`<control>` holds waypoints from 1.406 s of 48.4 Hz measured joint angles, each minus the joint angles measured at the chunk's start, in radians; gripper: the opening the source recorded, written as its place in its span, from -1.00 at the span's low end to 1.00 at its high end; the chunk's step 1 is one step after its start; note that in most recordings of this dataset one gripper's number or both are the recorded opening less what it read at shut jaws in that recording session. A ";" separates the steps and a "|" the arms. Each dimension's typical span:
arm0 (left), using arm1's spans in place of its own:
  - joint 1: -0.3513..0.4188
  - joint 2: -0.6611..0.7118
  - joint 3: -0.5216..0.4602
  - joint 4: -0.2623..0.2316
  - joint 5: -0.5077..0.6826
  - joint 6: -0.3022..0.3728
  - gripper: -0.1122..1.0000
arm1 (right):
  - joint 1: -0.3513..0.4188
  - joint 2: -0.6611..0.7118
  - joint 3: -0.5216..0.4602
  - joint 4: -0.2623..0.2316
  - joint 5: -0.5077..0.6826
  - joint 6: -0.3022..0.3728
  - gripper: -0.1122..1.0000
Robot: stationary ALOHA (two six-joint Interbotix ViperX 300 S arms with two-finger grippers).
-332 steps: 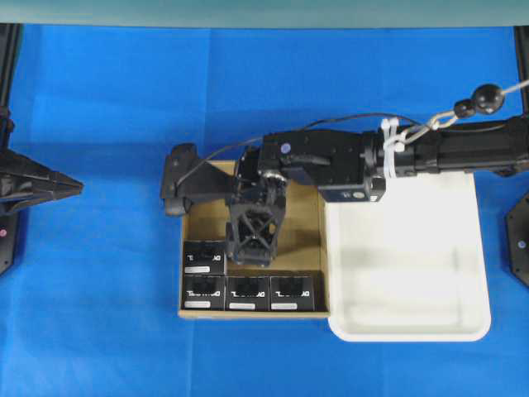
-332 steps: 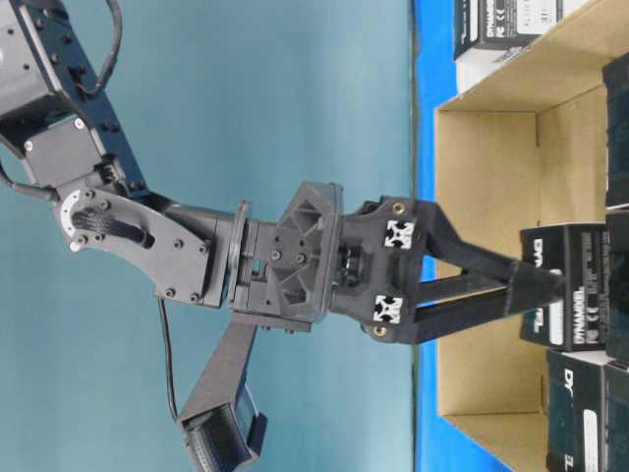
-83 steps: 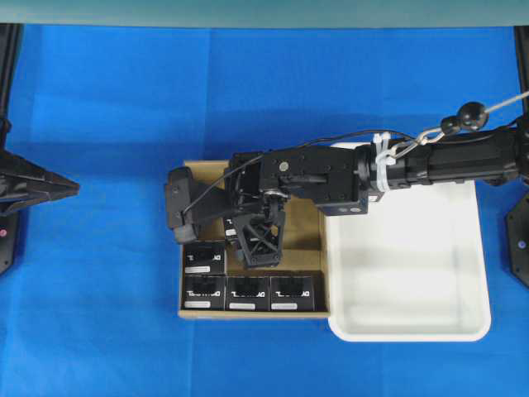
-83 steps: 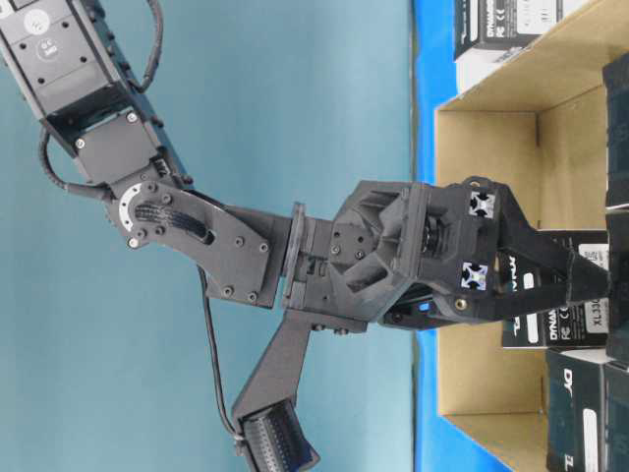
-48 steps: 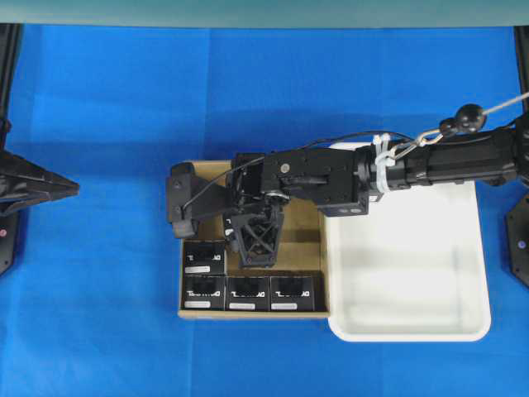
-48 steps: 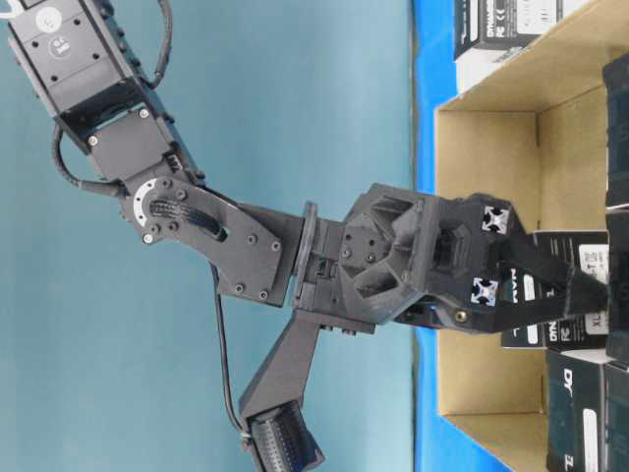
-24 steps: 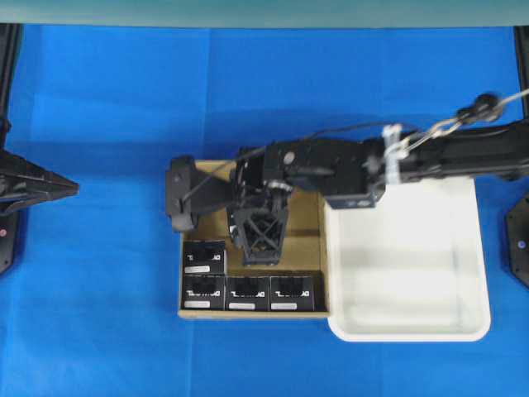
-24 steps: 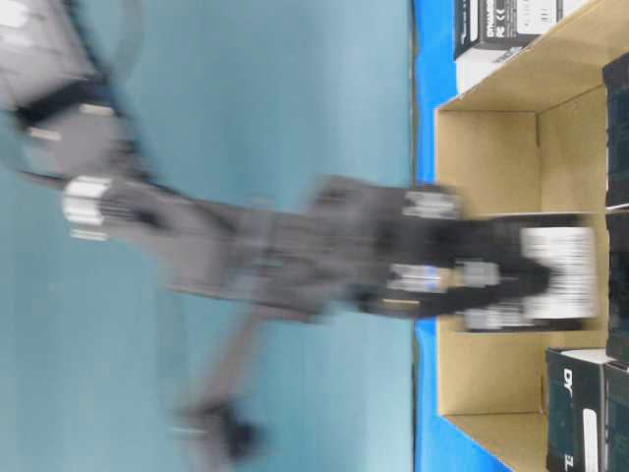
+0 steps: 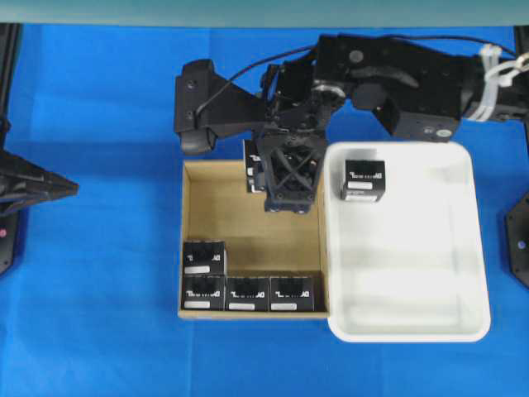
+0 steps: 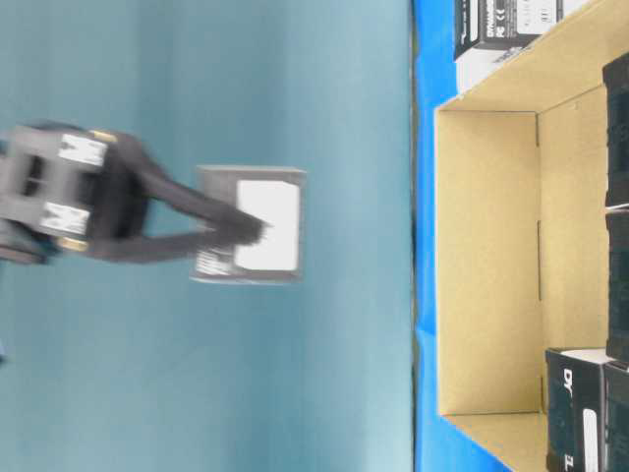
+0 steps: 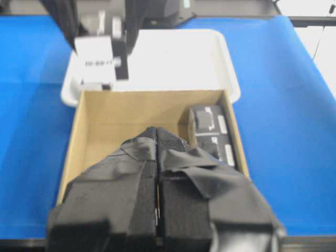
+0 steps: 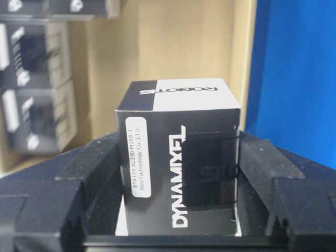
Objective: Pick the box from inside the cardboard box.
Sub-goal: 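Lift the black box out and carry it right to the white tray, then lower the black box into the tray beside the other box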
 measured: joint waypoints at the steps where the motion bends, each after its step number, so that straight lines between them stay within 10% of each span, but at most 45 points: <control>1: 0.000 0.000 -0.002 0.002 0.000 0.000 -0.92 | -0.002 0.000 -0.014 0.000 0.017 -0.002 0.30; 16: 0.000 0.000 -0.005 0.000 0.000 0.000 -0.92 | -0.002 -0.002 -0.204 0.000 0.199 -0.002 0.30; 29: 0.000 0.000 -0.006 0.000 0.000 0.000 -0.92 | -0.009 -0.081 -0.176 -0.002 0.256 0.020 0.30; 44: 0.000 0.000 -0.006 0.000 0.000 0.000 -0.92 | -0.071 -0.357 0.164 -0.015 0.204 0.091 0.30; 68: 0.000 0.000 -0.008 0.000 0.000 -0.023 -0.92 | -0.123 -0.571 0.753 -0.077 -0.140 -0.009 0.30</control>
